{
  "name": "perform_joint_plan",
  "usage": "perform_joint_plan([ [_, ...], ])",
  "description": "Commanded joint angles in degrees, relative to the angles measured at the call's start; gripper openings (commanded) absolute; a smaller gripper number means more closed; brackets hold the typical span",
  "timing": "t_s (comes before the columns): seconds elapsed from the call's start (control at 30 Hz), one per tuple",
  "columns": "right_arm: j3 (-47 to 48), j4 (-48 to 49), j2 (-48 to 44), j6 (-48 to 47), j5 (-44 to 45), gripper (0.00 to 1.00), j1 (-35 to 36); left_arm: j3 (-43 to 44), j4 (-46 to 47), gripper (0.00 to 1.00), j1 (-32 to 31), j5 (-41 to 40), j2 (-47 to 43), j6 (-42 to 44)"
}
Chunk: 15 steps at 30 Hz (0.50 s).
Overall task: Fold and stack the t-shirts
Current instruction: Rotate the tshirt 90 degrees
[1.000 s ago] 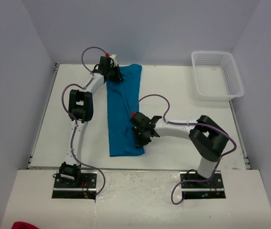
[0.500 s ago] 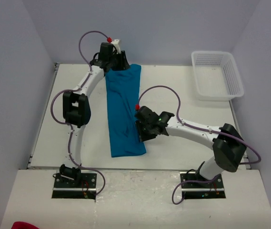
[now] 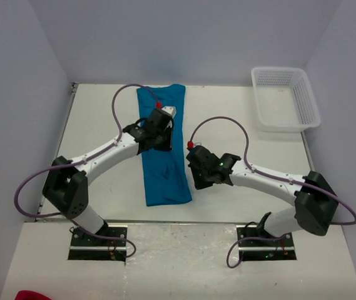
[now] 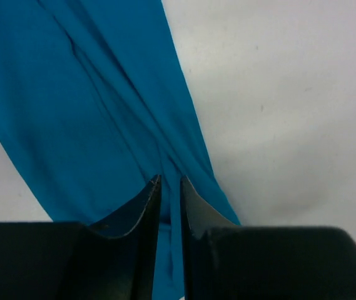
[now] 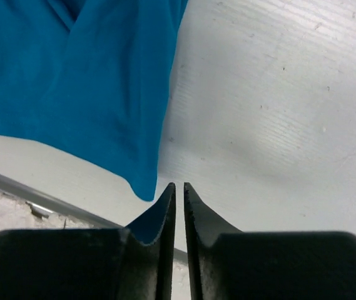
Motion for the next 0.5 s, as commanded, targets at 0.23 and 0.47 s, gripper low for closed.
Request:
perform_joint_plan([
  [0.23,-6.87,3.95,-8.34,0.35,0.38,0.0,-3.7,-23.77,-1.22,0.19,-5.69,-1.93,-24.97,-9.3],
  [0.47,-8.72,5.89,-9.83,0.26,-0.77,0.0,-4.93,-34.85,4.04,0.26,-5.69,5.27,-30.01,-11.14],
])
